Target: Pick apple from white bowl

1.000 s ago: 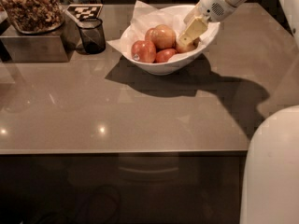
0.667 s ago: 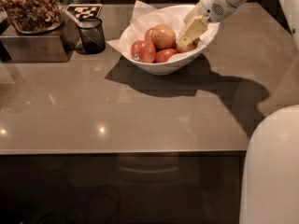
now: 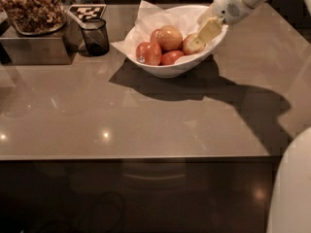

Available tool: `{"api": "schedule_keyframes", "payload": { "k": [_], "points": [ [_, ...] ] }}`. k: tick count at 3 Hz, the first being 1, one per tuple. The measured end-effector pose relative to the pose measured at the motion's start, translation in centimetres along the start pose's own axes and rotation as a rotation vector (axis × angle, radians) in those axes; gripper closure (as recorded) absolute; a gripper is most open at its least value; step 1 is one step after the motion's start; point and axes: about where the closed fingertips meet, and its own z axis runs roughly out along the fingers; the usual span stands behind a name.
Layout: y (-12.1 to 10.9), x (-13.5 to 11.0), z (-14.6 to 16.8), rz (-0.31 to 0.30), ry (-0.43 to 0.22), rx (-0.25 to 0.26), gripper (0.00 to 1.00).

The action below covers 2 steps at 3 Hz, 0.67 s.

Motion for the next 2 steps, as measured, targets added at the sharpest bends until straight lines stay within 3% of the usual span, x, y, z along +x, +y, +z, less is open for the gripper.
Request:
{"api": "schedule_keyframes", "payload": {
  "k": [2],
  "points": [
    [1.2,-2.3,-3.3,-0.085,0.019,0.059,0.32]
  ]
}}
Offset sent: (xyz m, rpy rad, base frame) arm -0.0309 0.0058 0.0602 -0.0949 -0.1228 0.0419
